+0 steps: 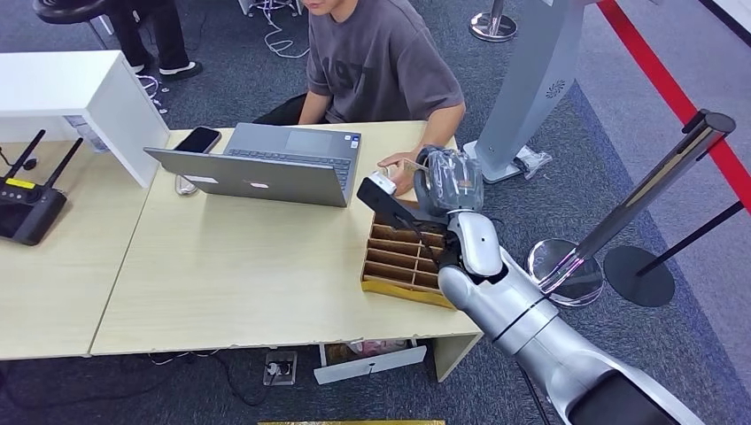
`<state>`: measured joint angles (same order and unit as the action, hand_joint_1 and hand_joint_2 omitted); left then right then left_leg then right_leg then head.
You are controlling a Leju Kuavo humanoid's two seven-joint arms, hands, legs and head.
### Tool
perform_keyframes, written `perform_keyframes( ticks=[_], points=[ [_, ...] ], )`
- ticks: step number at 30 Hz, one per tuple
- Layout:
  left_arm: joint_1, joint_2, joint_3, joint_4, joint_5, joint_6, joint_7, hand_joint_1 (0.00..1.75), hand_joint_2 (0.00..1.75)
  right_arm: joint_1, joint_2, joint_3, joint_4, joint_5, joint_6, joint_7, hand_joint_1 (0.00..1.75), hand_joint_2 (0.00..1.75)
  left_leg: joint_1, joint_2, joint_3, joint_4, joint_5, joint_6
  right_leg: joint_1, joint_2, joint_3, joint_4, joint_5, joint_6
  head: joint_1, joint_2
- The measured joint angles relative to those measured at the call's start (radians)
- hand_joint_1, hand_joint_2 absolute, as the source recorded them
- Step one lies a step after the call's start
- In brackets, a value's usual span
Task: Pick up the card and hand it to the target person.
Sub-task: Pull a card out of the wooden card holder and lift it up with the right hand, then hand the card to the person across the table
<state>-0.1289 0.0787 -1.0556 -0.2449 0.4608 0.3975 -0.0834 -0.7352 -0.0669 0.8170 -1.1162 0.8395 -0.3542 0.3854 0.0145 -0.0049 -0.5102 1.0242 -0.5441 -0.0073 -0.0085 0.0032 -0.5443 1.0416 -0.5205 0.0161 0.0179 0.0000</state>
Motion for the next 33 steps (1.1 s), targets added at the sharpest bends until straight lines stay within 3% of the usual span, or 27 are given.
perform_keyframes(
  ticks=[5, 14, 24, 33],
  points=[
    [0.001, 0.0, 0.0, 0.0, -0.001, 0.0, 0.004, 0.0, 0.0, 0.025, -0.017, -0.031, -0.073, 0.022, -0.073, -0.022, 1.48, 1.75, 0.0, 0.0, 0.0, 0.0, 0.0, 0.0, 0.0, 0.0, 0.0, 0.0, 0.0, 0.0, 0.0, 0.0],
    [0.001, -0.001, 0.0, 0.0, -0.019, 0.001, 0.003, 0.0, 0.0, 0.047, -0.021, -0.103, -0.108, 0.085, -0.3, -0.13, 1.55, 1.75, 0.0, 0.0, 0.0, 0.0, 0.0, 0.0, 0.0, 0.0, 0.0, 0.0, 0.0, 0.0, 0.0, 0.0],
    [-0.003, -0.001, -0.007, 0.0, -0.045, 0.005, 0.012, 0.0, 0.0, 0.004, 0.004, -0.19, 0.113, 0.1, -0.309, -0.24, 1.57, 1.75, 0.0, -0.001, -0.001, 0.0, 0.0, 0.0, 0.0, -0.001, 0.0, 0.0, 0.001, 0.001, 0.0, 0.0],
    [-0.009, -0.001, -0.018, 0.0, -0.051, 0.006, 0.015, 0.0, 0.0, -0.037, 0.039, -0.216, 0.374, 0.094, -0.308, -0.229, 1.54, 1.75, 0.0, -0.001, -0.001, 0.0, 0.0, 0.0, -0.001, -0.001, 0.0, 0.0, 0.001, 0.001, 0.0, 0.0]
  ],
)
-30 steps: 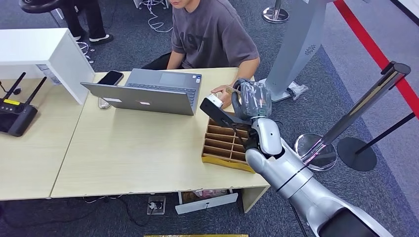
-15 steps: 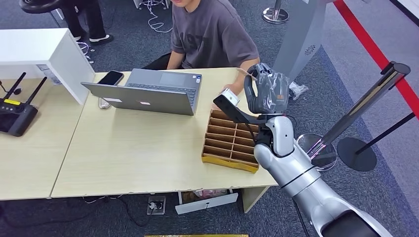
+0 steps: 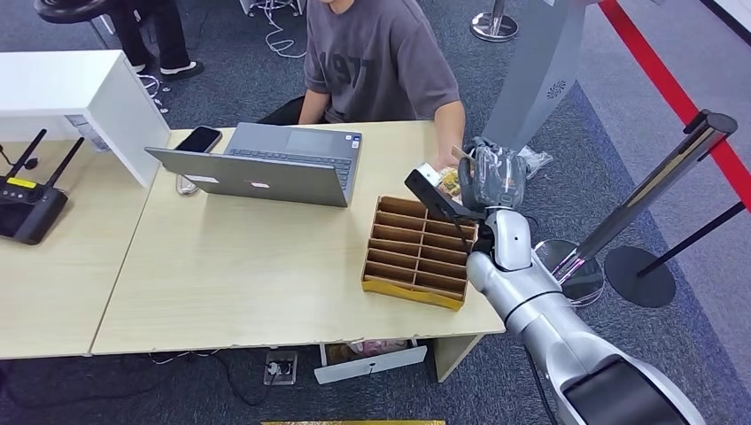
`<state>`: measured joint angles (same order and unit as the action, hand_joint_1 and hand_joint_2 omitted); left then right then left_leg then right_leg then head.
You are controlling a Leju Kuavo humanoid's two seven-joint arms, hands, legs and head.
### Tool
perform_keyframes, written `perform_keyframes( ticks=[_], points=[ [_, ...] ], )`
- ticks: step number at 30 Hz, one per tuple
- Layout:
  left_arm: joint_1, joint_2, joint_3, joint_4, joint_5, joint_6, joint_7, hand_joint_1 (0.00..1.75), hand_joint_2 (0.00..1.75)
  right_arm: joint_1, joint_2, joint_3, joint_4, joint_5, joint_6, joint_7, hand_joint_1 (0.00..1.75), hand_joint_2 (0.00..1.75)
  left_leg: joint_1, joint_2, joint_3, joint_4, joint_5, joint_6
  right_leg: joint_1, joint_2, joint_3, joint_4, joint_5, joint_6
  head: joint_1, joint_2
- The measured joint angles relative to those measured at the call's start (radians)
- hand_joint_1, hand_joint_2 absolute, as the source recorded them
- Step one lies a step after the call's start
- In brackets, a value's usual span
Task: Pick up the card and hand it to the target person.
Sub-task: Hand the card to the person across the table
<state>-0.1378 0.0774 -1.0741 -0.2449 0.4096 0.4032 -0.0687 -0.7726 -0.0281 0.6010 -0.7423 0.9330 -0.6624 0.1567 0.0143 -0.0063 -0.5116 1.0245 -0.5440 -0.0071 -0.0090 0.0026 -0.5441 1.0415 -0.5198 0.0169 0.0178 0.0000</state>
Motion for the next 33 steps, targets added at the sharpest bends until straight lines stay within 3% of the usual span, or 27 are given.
perform_keyframes(
  ticks=[10, 11, 14, 15, 19, 23, 33],
  points=[
    [-0.002, 0.0, -0.005, 0.0, -0.004, 0.0, 0.002, 0.0, 0.0, -0.01, 0.022, 0.007, 0.122, 0.064, 0.002, 0.058, 1.43, 1.75, 0.0, 0.0, 0.0, 0.0, 0.0, 0.0, 0.0, 0.0, 0.0, 0.0, 0.0, 0.0, 0.0, 0.0],
    [-0.002, 0.0, -0.005, 0.0, -0.004, 0.0, 0.002, 0.0, 0.0, -0.011, 0.023, 0.008, 0.127, 0.066, 0.003, 0.061, 1.17, 1.75, 0.0, 0.0, 0.0, 0.0, 0.0, 0.0, 0.0, 0.0, 0.0, 0.0, 0.0, 0.0, 0.0, 0.0],
    [-0.002, 0.0, -0.006, 0.0, -0.004, 0.0, -0.001, 0.0, 0.0, -0.01, 0.025, 0.011, 0.138, 0.071, 0.004, 0.064, 0.14, 1.75, 0.0, 0.0, 0.0, 0.0, 0.0, 0.0, 0.0, 0.0, 0.0, 0.0, 0.0, 0.0, 0.0, 0.0],
    [-0.002, 0.0, -0.006, 0.0, -0.004, 0.0, -0.002, 0.0, 0.0, -0.01, 0.026, 0.012, 0.141, 0.072, 0.005, 0.066, 0.02, 1.75, 0.0, 0.0, 0.0, 0.0, 0.0, 0.0, 0.0, 0.0, 0.0, 0.0, 0.0, 0.0, 0.0, 0.0],
    [-0.002, 0.0, -0.006, 0.0, -0.004, -0.001, -0.003, 0.0, 0.0, -0.01, 0.026, 0.02, 0.151, 0.088, 0.012, 0.085, 0.0, 1.75, 0.0, 0.0, 0.0, 0.0, 0.0, 0.0, 0.0, 0.0, 0.0, 0.0, 0.0, 0.0, 0.0, 0.0],
    [-0.002, 0.0, -0.006, 0.0, -0.003, -0.001, -0.003, 0.0, 0.0, -0.01, 0.027, 0.026, 0.157, 0.094, 0.017, 0.098, 0.0, 0.0, 0.0, 0.0, 0.0, 0.0, 0.0, 0.0, 0.0, 0.0, 0.0, 0.0, 0.0, 0.0, 0.0, 0.0],
    [-0.001, 0.0, -0.006, 0.0, 0.0, 0.001, -0.004, 0.0, 0.0, -0.006, 0.029, 0.026, 0.158, 0.031, 0.002, 0.068, 0.0, 0.0, 0.0, 0.0, 0.001, 0.0, 0.0, 0.0, 0.0, 0.0, 0.0, 0.0, 0.0, 0.0, 0.0, 0.0]
  ],
)
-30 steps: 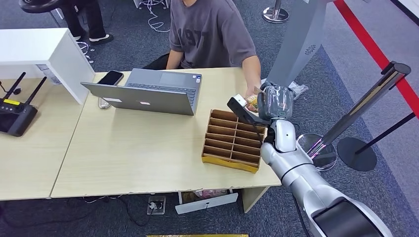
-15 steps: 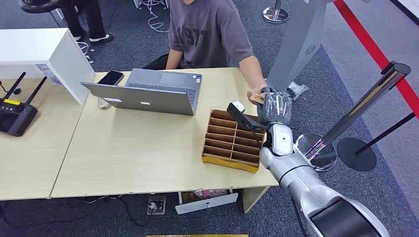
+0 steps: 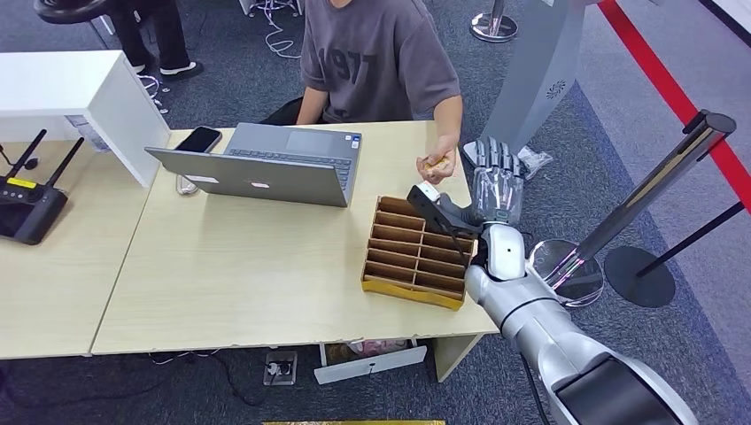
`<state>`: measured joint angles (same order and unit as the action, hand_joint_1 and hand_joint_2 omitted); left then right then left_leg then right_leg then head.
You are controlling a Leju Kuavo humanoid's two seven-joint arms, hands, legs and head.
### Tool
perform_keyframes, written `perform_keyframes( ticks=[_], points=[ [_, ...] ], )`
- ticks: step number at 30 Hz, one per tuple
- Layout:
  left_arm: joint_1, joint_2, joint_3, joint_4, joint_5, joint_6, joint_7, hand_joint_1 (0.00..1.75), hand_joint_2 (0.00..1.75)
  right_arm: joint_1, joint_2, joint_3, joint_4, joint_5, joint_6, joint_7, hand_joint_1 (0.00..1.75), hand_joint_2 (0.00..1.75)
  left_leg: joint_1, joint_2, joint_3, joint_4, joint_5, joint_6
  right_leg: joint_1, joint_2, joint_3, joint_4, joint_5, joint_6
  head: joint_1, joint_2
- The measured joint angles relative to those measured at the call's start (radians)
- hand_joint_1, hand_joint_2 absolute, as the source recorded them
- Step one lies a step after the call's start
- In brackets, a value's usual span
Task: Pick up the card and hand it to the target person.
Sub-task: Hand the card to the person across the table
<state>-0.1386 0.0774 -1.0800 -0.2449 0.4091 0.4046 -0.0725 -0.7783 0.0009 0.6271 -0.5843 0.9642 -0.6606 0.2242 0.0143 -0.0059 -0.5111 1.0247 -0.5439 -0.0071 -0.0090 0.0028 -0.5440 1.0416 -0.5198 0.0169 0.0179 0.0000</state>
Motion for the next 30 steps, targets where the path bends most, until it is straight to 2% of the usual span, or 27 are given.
perform_keyframes(
  ticks=[1, 5, 8, 12, 15, 18, 21, 23, 30],
  points=[
    [0.0, 0.0, 0.0, 0.0, 0.0, 0.0, 0.0, 0.0, 0.0, 0.003, 0.001, 0.0, -0.002, -0.008, -0.002, -0.009, 0.0, 0.0, 0.0, 0.0, 0.0, 0.0, 0.0, 0.0, 0.0, 0.0, 0.0, 0.0, 0.0, 0.0, 0.0, 0.0],
    [0.002, 0.0, 0.0, 0.0, 0.004, 0.002, -0.001, 0.0, 0.0, 0.035, 0.005, -0.014, -0.038, -0.011, -0.005, -0.069, 0.0, 1.75, 0.0, 0.0, 0.0, 0.0, 0.0, 0.0, 0.0, 0.0, 0.0, 0.0, 0.0, 0.0, 0.0, 0.0],
    [0.002, 0.0, 0.0, 0.0, 0.009, 0.006, 0.0, 0.0, 0.0, 0.073, 0.017, -0.059, -0.088, -0.034, -0.005, -0.171, 0.0, 1.75, 0.0, 0.0, 0.0, 0.0, 0.0, 0.0, 0.0, 0.0, 0.0, 0.0, 0.0, 0.0, 0.0, 0.0],
    [0.003, 0.0, 0.0, 0.0, 0.018, 0.01, 0.0, 0.0, 0.0, 0.121, 0.046, -0.132, -0.143, -0.202, -0.005, -0.354, 0.0, 1.75, 0.0, 0.0, 0.0, 0.0, 0.0, 0.0, 0.0, 0.0, 0.0, 0.0, 0.0, 0.0, 0.0, 0.0],
    [0.004, 0.0, 0.0, 0.0, 0.029, 0.01, -0.001, 0.0, 0.0, 0.173, 0.071, -0.185, -0.197, -0.297, -0.005, -0.457, 0.0, 1.75, 0.0, 0.0, 0.0, 0.0, 0.0, 0.0, 0.0, 0.0, 0.0, 0.0, 0.0, 0.0, 0.0, 0.0],
    [0.005, 0.0, 0.0, 0.0, 0.034, 0.01, -0.001, 0.0, 0.0, 0.226, 0.083, -0.217, -0.257, -0.454, -0.004, -0.492, 0.0, 1.75, 0.0, 0.0, 0.0, 0.0, 0.0, 0.0, 0.0, 0.0, 0.0, 0.0, 0.0, 0.0, 0.0, 0.0],
    [0.007, 0.0, 0.0, 0.0, 0.043, 0.011, -0.003, 0.0, 0.0, 0.264, 0.081, -0.22, -0.311, -0.72, 0.0, -0.511, 0.0, 1.75, 0.0, 0.001, 0.0, 0.0, 0.0, 0.0, 0.0, 0.0, 0.0, 0.0, 0.0, 0.0, 0.0, 0.0],
    [0.008, 0.0, 0.0, 0.0, 0.045, 0.011, -0.007, 0.0, 0.0, 0.289, 0.078, -0.22, -0.353, -0.837, 0.0, -0.529, 0.0, 1.75, 0.0, 0.001, 0.0, 0.0, 0.0, 0.0, 0.0, 0.0, 0.0, 0.0, 0.0, 0.0, 0.0, 0.0],
    [0.009, 0.0, 0.001, 0.0, 0.053, 0.016, -0.012, 0.0, 0.0, 0.352, 0.052, -0.196, -0.499, -1.004, -0.001, -0.554, 0.0, 1.75, 0.0, 0.001, 0.0, 0.0, 0.0, 0.0, 0.0, 0.0, 0.0, 0.0, 0.0, 0.0, 0.0, 0.0]
  ],
)
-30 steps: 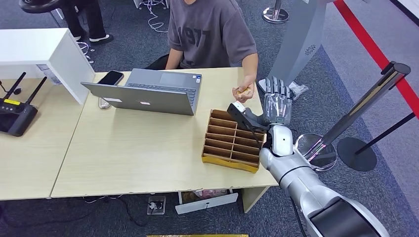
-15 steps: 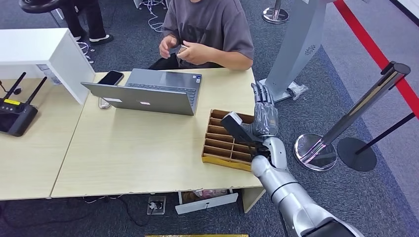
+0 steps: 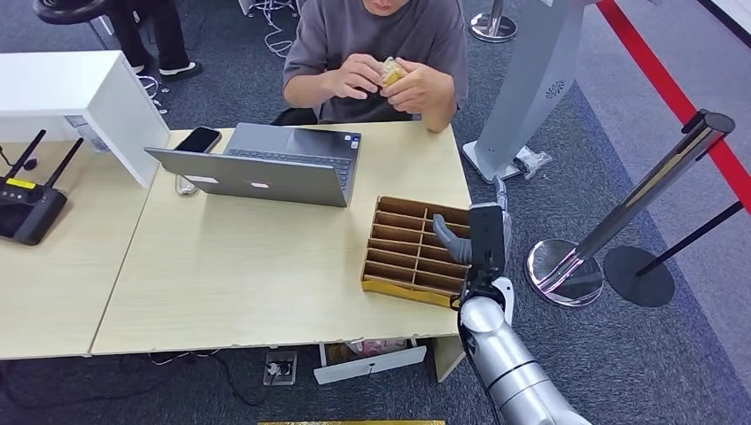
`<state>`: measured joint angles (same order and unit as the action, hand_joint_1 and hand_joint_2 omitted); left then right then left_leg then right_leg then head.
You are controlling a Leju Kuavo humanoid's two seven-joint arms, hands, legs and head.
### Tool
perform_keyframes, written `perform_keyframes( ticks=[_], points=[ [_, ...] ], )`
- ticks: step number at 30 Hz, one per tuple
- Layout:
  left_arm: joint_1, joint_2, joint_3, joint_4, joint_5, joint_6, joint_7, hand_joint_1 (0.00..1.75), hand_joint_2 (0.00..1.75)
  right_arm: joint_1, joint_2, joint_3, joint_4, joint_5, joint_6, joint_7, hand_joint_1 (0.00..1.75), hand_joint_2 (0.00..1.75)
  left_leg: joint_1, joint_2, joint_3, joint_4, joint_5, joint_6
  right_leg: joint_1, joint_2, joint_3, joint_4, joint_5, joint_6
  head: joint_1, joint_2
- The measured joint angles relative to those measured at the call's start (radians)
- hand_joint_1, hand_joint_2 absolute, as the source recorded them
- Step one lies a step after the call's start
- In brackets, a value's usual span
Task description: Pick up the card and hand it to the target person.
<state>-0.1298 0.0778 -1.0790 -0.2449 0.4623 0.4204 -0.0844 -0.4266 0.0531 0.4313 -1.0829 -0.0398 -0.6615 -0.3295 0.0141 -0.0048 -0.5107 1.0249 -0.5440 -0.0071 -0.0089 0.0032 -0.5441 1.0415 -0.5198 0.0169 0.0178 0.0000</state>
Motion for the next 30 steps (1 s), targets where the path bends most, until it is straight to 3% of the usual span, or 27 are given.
perform_keyframes(
  ticks=[11, 30],
  points=[
    [0.0, 0.0, 0.002, 0.0, 0.017, 0.006, 0.0, 0.0, 0.0, 0.11, -0.015, 0.066, -0.16, -0.018, 0.004, 0.008, 0.0, 1.75, 0.0, 0.0, 0.0, 0.0, 0.0, 0.0, 0.0, 0.0, 0.0, 0.0, 0.0, 0.0, 0.0, 0.0],
    [0.0, 0.0, 0.002, 0.0, 0.036, 0.005, -0.006, 0.0, 0.0, 0.152, -0.023, 0.144, -0.192, -0.114, 0.028, 0.006, 0.0, 1.75, 0.0, 0.0, 0.0, 0.0, 0.0, 0.0, 0.0, 0.0, 0.0, 0.0, 0.0, 0.0, 0.0, 0.0]
  ],
)
